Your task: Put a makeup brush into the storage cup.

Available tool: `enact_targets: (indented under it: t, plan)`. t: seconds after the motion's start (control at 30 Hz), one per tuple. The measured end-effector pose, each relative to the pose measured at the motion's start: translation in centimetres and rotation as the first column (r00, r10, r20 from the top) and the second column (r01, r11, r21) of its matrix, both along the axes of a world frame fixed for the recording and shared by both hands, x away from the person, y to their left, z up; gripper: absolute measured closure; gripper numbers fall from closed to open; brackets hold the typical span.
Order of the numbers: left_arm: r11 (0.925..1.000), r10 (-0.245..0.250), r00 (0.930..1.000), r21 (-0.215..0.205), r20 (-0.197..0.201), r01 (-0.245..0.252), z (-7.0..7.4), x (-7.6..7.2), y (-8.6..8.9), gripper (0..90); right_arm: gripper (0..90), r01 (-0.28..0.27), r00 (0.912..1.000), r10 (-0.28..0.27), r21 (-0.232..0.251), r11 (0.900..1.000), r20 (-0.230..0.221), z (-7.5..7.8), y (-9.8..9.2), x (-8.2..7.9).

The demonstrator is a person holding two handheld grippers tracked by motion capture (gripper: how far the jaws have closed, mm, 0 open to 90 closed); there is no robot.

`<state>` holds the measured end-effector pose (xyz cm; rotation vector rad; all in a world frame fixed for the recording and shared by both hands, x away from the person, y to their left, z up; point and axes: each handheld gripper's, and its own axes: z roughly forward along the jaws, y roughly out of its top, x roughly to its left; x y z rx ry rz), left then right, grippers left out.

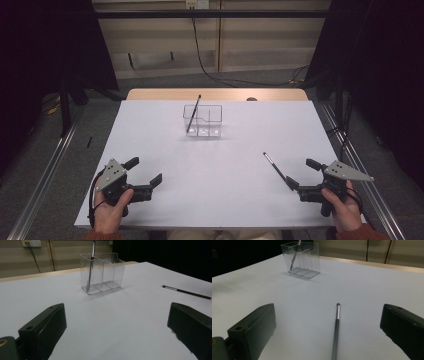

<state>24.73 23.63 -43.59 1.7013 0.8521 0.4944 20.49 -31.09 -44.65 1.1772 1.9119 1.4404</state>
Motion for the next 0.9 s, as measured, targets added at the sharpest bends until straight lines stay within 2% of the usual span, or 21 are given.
enact_targets:
  t: [0.17,0.3,0.63,0.8,0.9]
  plan:
    - [0.9999,0.008,1.0000,-0.009,-0.002,-0.008,0.2,-0.2,0.0,2.1,0.0,-0.014,0.9997,0.014,-0.001,1.000,0.019,0.1,0.1,0.4]
    - [1.0000,-0.003,1.0000,0.003,0.008,0.003,0.3,-0.4,-0.2,2.1,0.0,-0.022,0.9996,0.022,-0.008,1.000,0.017,0.1,0.4,1.2]
    - [0.9999,-0.010,0.9999,0.007,0.010,0.010,0.3,-0.3,-0.3,2.1,0.0,-0.020,0.9983,0.022,-0.028,0.999,0.054,1.3,0.6,3.4]
    - [0.9998,-0.019,0.9998,0.011,0.007,0.019,0.3,0.0,-0.4,2.1,0.8,-0.026,0.9981,0.028,-0.033,0.999,0.054,1.4,1.0,4.6]
    - [0.9998,-0.017,0.9998,0.006,0.007,0.017,0.3,0.1,-0.4,2.1,1.8,-0.024,0.9989,0.026,-0.050,0.998,0.040,1.6,1.1,5.3]
